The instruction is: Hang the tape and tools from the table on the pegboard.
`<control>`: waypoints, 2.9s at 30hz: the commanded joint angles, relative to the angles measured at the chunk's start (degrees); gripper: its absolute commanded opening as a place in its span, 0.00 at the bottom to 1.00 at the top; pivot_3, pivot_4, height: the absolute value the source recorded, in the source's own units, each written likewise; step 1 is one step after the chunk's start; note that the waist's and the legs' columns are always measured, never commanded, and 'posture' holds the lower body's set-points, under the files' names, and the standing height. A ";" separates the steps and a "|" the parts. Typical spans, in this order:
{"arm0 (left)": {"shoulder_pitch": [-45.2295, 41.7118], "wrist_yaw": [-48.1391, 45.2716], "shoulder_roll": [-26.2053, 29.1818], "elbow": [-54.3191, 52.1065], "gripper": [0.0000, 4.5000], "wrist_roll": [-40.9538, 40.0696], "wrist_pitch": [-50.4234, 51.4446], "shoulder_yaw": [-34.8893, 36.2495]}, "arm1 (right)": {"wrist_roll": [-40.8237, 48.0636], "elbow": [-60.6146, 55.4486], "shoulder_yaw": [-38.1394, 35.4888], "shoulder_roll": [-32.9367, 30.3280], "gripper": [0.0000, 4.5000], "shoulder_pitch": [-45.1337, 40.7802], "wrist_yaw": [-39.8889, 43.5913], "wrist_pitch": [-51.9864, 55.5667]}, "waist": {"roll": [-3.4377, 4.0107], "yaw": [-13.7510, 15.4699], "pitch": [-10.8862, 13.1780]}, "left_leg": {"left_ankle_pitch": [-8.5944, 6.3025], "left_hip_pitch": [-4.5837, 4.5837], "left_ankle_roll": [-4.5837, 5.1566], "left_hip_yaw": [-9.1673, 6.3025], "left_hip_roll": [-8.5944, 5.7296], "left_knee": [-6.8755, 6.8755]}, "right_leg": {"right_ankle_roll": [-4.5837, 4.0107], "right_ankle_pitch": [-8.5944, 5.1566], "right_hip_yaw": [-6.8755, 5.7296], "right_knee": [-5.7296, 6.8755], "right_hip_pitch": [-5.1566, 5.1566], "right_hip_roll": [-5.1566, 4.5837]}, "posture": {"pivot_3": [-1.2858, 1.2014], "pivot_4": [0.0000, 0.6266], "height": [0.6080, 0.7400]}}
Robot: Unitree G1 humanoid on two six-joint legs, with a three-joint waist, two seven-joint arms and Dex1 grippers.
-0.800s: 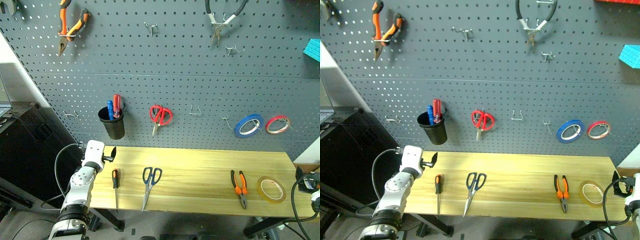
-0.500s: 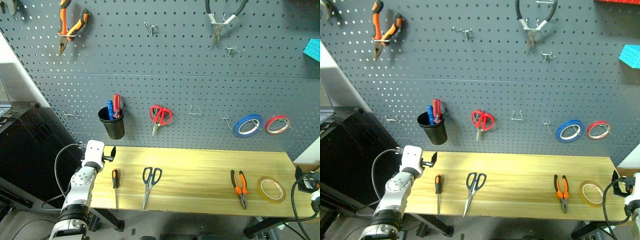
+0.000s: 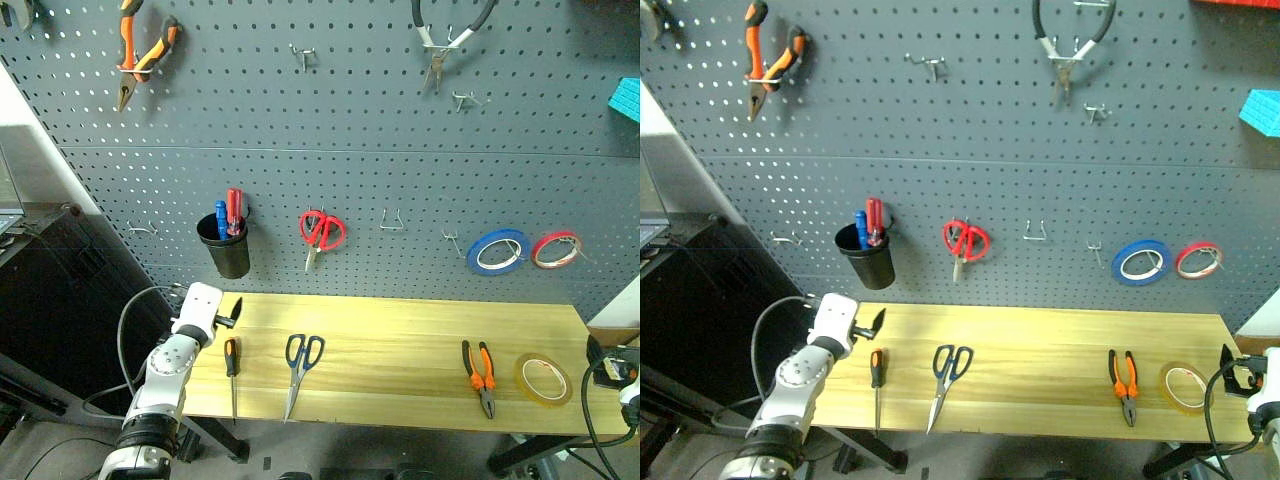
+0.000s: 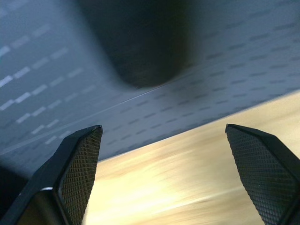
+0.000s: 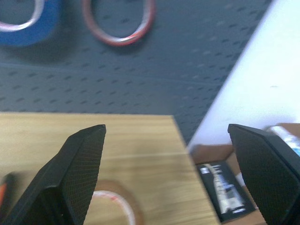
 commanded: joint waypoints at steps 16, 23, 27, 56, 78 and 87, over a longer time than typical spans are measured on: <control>-2.19 -35.84 5.61 -34.05 0.99 -4.11 14.70 -21.29 | 3.10 -16.52 9.38 -5.34 1.00 -3.79 3.58 36.61 | 0.22 -2.98 7.09 | 0.02 -0.07 0.03 0.04 0.08 -0.01 | -0.04 -0.05 -0.08 -0.09 0.04 0.00 | 0.47 0.32 1.00; -7.54 -44.66 6.01 -37.17 0.99 -5.31 18.44 -26.65 | 2.25 -4.14 12.85 -9.57 1.00 -12.89 9.27 38.57 | -0.11 -3.78 9.07 | 0.04 -0.94 0.06 0.04 0.09 -0.01 | -0.05 -0.03 -0.15 -0.09 -0.79 -0.31 | 0.48 0.37 1.00; -9.42 -44.99 4.66 -38.27 0.99 -3.55 16.58 -28.42 | 0.56 5.12 16.08 -10.72 1.00 -18.57 12.04 36.71 | -0.13 -3.63 10.24 | 0.03 -1.04 0.07 -0.05 0.07 -0.02 | -0.05 -0.03 -0.19 -0.29 -0.77 -0.38 | 0.49 0.40 1.00; -9.63 -41.75 -0.29 -39.14 1.00 -3.26 12.87 -30.09 | -7.59 21.42 21.91 -14.27 0.10 -26.03 15.17 28.61 | -0.21 -2.41 11.16 | 0.16 -2.36 -0.04 -0.20 -0.03 0.86 | 0.18 0.23 -0.30 -0.07 -1.70 -0.49 | 0.49 0.35 1.00; -4.44 -21.79 -6.37 -39.10 1.00 -4.23 9.80 -17.37 | -33.68 -53.95 38.28 7.95 0.10 -1.30 -13.09 18.63 | -0.07 -3.51 11.10 | 0.35 -2.80 -0.36 -0.13 -0.08 0.89 | 0.19 0.22 -0.28 0.37 -2.47 -0.46 | 0.48 0.37 1.00; -4.56 -18.61 -9.75 -42.11 1.00 -7.18 14.77 -16.39 | -27.82 -37.19 35.04 6.76 0.10 -15.72 -8.08 10.66 | -0.16 -3.12 11.11 | 0.35 -2.82 -0.34 -0.13 -0.15 0.89 | 0.18 0.23 -0.31 0.35 -2.47 -0.46 | 0.49 0.36 1.00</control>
